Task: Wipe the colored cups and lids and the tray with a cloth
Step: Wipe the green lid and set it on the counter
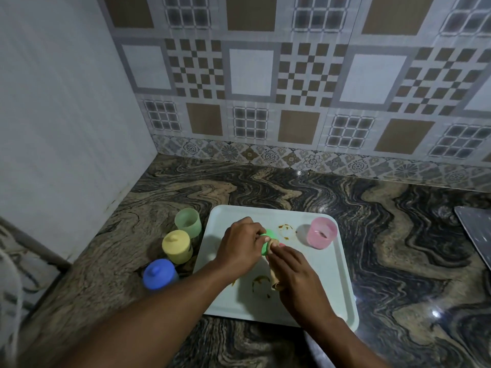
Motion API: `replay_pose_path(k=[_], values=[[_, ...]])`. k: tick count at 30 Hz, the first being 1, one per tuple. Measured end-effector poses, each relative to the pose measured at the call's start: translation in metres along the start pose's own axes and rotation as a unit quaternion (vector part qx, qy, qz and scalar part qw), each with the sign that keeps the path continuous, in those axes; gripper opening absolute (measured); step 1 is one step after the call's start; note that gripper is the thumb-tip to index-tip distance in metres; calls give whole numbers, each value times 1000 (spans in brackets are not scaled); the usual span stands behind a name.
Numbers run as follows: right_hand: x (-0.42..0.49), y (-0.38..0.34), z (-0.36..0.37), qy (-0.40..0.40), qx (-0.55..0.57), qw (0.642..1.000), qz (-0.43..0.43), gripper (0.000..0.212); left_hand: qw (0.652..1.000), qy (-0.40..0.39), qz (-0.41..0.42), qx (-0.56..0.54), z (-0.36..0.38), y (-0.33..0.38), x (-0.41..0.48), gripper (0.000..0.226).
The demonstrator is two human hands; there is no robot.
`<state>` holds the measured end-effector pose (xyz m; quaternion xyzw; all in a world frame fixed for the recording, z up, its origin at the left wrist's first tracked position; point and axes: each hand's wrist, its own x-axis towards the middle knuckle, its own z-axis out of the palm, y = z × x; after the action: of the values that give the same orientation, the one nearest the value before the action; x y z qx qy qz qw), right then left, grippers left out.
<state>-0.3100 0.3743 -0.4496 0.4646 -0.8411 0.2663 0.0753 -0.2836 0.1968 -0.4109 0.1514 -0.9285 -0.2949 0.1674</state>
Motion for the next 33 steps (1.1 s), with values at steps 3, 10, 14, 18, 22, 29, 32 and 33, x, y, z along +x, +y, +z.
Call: replay_pose_path(k=[3, 10, 14, 18, 22, 29, 32, 33], values=[[-10, -3, 0, -6, 110, 994, 12, 67, 997, 41, -60, -23, 0, 0, 1, 16], [29, -3, -15, 147, 566, 679, 444, 30, 987, 85, -97, -91, -7, 8, 9, 17], [58, -10, -34, 66, 636, 631, 439, 46, 989, 84, -70, -101, -1, 16, 3, 16], [67, -13, -30, 98, 560, 687, 453, 20, 992, 84, -44, -78, -4, 14, -1, 18], [70, -10, -34, 79, 554, 705, 435, 8, 991, 65, -45, -110, -14, 8, -1, 20], [81, -5, -46, 0, 522, 772, 364, 11, 956, -161, -125, -209, -59, 1, 29, 12], [84, 4, -46, 58, 486, 776, 399, 13, 924, -205, -181, -268, -66, 1, 35, 9], [83, 8, -45, 100, 455, 785, 409, 14, 908, -209, -205, -299, -66, 1, 35, 10]])
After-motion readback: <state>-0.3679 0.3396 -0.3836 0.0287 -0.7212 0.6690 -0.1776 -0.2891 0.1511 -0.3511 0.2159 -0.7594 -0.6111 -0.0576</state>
